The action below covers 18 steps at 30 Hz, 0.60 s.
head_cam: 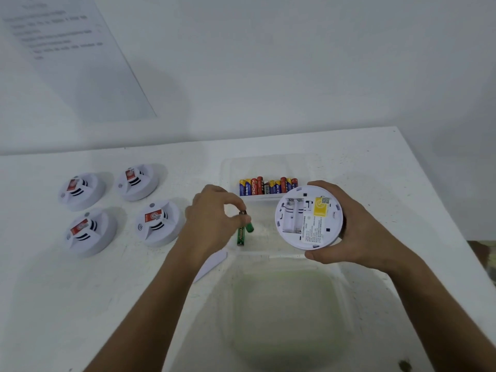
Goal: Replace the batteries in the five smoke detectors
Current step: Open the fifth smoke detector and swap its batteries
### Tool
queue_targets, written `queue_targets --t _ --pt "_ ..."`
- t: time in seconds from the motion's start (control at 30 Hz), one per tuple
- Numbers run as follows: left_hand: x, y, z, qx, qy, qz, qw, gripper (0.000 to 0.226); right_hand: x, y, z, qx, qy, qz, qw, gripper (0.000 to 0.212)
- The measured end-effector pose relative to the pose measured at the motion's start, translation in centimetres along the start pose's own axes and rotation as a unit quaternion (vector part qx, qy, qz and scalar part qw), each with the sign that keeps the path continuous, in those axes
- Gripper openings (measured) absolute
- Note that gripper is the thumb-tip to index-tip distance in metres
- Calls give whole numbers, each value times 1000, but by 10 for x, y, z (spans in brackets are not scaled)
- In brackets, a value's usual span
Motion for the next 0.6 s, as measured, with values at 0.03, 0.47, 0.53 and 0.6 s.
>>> queue_targets --t 0.03,0.47,0.53,0.6 --pt "4 4 -12 33 13 9 999 8 -1 0 1 0 -2 0 1000 97" --pt "45 22 -27 61 235 95 966 11 -9 -11 24 -35 -32 -23 999 100" --pt "46 22 -22 72 190 121 972 16 -9 -11 23 -36 -36 -23 998 99" --pt "46 22 -17 64 164 140 974 25 -11 -12 22 -34 -35 -24 999 98"
Point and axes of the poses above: each hand's wrist, its own y-axis away from the middle knuckle, its own z-axis out of the palm, x = y × z, the point moved 9 cm from there along -y, towards the middle knuckle, and after that the axes turned 15 degrees about -y, right-handed, at the moved point
